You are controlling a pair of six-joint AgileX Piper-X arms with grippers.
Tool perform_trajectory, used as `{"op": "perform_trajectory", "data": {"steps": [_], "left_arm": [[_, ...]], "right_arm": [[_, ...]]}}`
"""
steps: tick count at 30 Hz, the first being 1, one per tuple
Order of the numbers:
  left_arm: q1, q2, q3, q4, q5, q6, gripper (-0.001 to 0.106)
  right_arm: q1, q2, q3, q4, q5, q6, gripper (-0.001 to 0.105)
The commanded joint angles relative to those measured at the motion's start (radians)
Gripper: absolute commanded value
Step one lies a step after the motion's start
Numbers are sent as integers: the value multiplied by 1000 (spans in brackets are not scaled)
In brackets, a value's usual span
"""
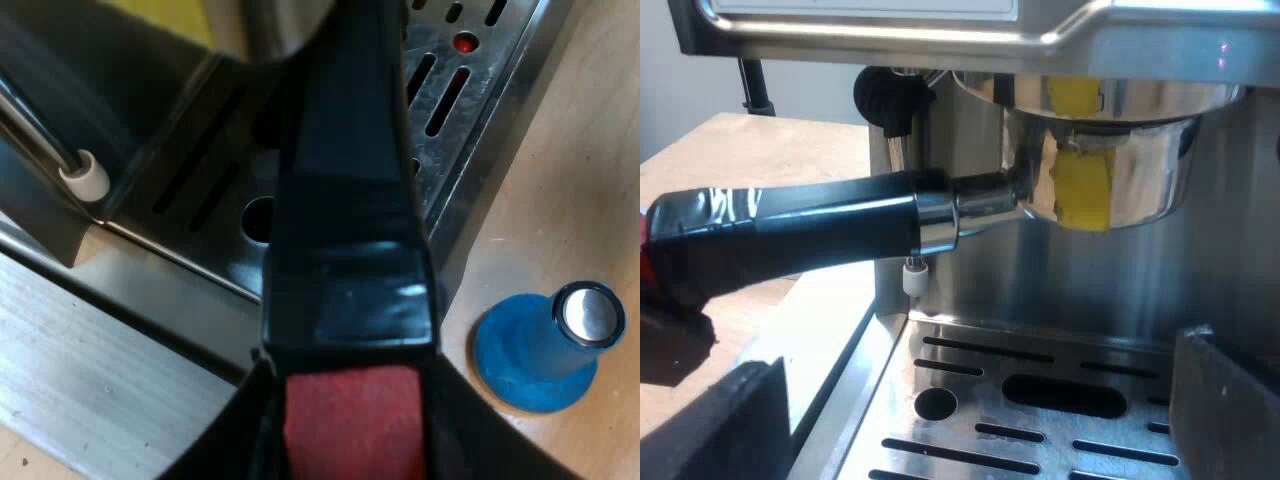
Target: Put the handle in the coffee machine
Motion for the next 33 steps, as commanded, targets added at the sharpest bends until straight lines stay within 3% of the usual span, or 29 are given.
{"op": "perform_trajectory", "data": {"steps": [1,13,19,23,33], "left_arm": [[1,-8,-16,-29,52,-9,0],[1,-8,-43,-74,46,-47,0],[40,-8,-71,-55,109,-47,0],[43,-8,-71,2,185,-5,0],[43,-8,-71,-8,204,67,0]], "right_arm": [[-3,0,0,-9,7,-15,78],[-3,0,0,-9,7,-15,78],[-3,0,0,-9,7,-15,78],[-3,0,0,-9,7,-15,78],[-3,0,0,-9,14,-15,78]]}}
